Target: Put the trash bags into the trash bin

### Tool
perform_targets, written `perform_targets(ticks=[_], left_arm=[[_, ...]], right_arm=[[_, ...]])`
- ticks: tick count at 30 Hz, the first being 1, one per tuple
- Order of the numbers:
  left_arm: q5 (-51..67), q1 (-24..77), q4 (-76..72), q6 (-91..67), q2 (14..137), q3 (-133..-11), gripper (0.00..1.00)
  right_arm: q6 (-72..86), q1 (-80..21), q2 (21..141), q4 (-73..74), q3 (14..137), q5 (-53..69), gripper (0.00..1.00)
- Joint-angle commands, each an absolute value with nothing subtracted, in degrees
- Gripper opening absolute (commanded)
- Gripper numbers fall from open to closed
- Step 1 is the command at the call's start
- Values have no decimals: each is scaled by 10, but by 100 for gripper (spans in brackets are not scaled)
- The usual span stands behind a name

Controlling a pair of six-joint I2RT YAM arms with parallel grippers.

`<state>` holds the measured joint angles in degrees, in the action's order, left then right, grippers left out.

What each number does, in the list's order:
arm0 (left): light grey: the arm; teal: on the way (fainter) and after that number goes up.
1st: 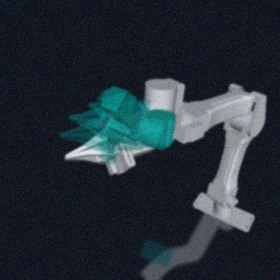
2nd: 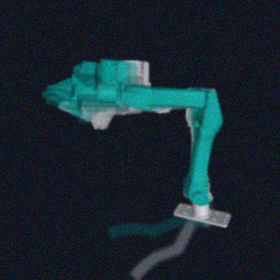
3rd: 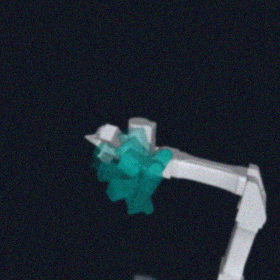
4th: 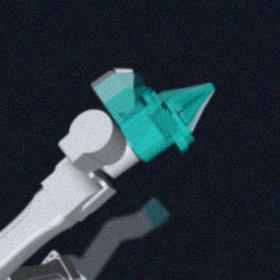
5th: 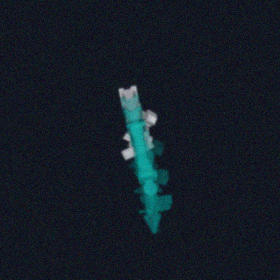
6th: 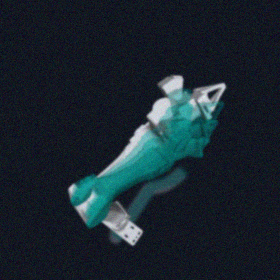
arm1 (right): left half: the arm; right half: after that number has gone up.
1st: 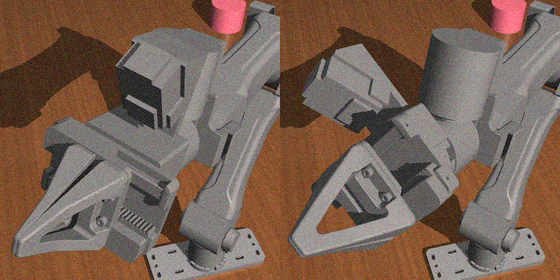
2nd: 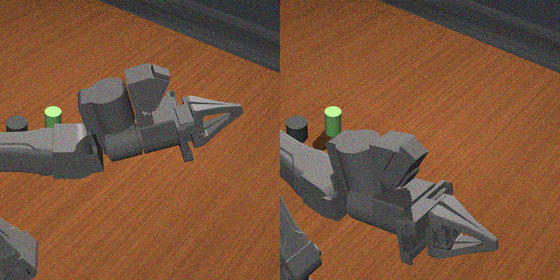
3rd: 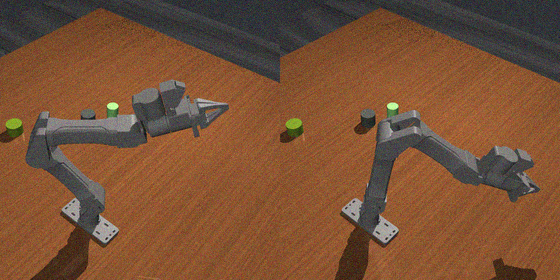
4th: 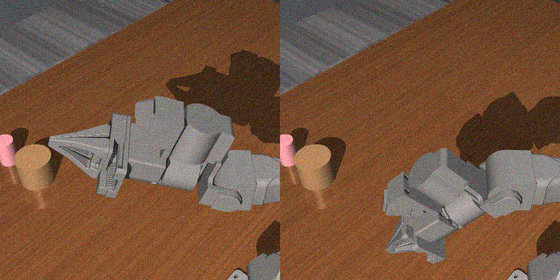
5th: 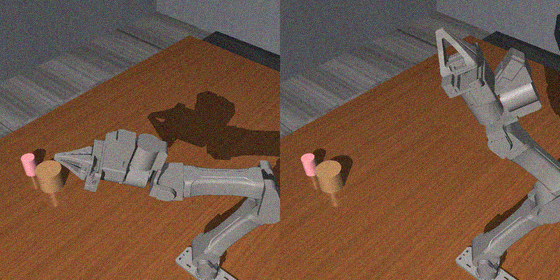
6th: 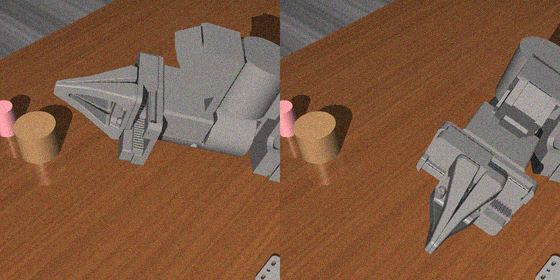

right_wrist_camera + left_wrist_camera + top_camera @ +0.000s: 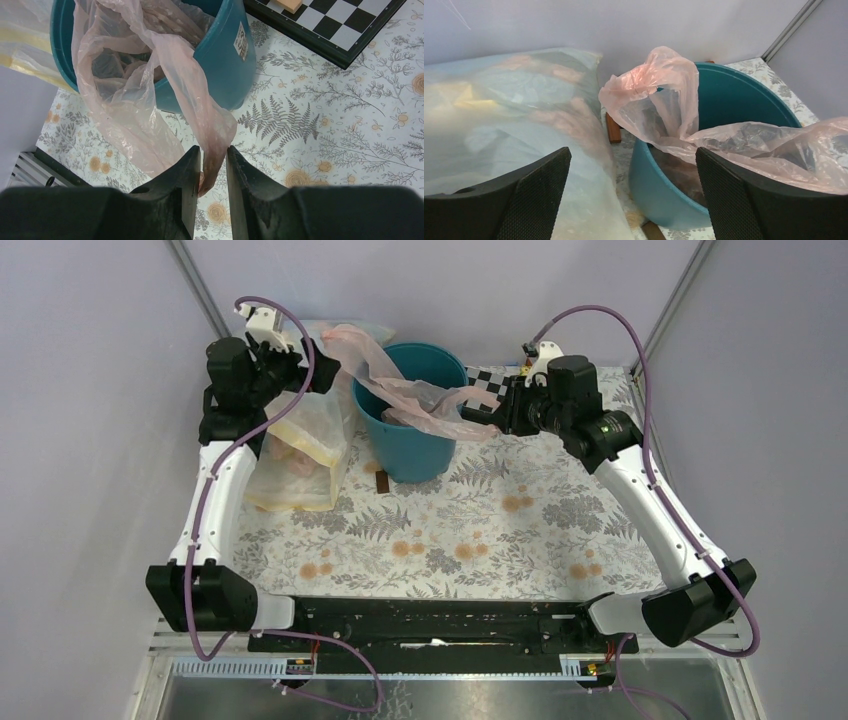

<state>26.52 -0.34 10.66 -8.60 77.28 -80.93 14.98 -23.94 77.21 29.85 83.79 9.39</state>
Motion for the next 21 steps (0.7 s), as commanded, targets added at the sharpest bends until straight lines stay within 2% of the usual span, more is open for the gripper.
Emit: perform_targets(ticks=[1,8,15,18,21], left_arm=[[271,-3,73,7,769,-842,98],[332,9,60,106,794,-848,99],[366,9,68,132,869,-928,97],[371,11,87,157,897,-960,93],[383,15,111,167,920,-983,82]], right_arm=[[135,-237,775,302,867,105,32],[131,-237,777,308,873,107,32],[131,-237,780,311,879,112,32],[129,-237,780,314,883,111,32],[128,-237,780,314,885,109,33]])
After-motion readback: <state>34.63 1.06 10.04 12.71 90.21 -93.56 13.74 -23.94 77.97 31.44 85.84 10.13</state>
